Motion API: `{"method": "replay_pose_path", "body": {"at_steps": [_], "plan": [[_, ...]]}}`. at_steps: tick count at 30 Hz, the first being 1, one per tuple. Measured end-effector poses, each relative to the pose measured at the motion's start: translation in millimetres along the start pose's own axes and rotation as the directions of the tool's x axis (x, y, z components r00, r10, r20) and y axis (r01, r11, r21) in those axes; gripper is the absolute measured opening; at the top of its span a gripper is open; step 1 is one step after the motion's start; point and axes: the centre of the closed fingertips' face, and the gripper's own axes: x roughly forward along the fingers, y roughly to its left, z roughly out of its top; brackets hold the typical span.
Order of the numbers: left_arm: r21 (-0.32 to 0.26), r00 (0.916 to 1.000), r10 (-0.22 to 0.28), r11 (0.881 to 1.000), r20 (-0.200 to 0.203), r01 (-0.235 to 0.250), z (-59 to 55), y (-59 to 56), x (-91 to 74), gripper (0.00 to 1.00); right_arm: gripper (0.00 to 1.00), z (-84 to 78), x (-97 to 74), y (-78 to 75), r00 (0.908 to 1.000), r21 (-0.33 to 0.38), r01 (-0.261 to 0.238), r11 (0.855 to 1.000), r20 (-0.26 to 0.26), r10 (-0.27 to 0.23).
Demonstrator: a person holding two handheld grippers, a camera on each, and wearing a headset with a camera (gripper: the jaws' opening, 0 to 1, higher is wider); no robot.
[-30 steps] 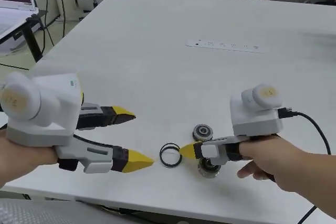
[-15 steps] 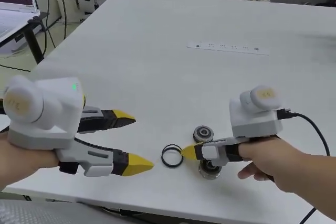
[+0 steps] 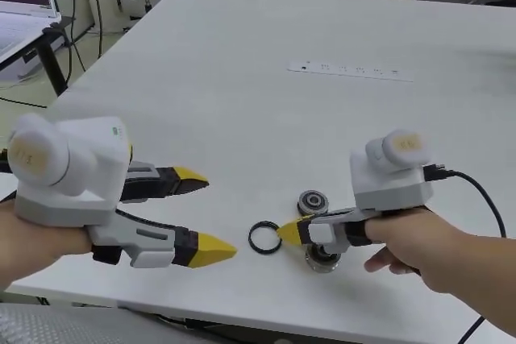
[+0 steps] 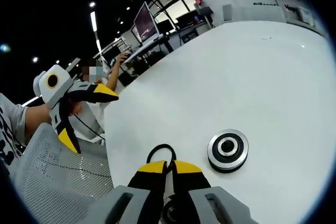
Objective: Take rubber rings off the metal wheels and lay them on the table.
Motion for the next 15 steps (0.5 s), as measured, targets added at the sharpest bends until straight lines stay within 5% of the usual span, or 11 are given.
{"method": "replay_pose_path", "body": {"at_steps": [15], "plan": [[-0.002,1.0000,-0.003,1.000,-0.003,0.003,1.3,4.2,2.3,0.58,0.08,3.8,-3.8,5.6,1.0000,-0.044,-0.010,0.999,0.002,0.010]]}}
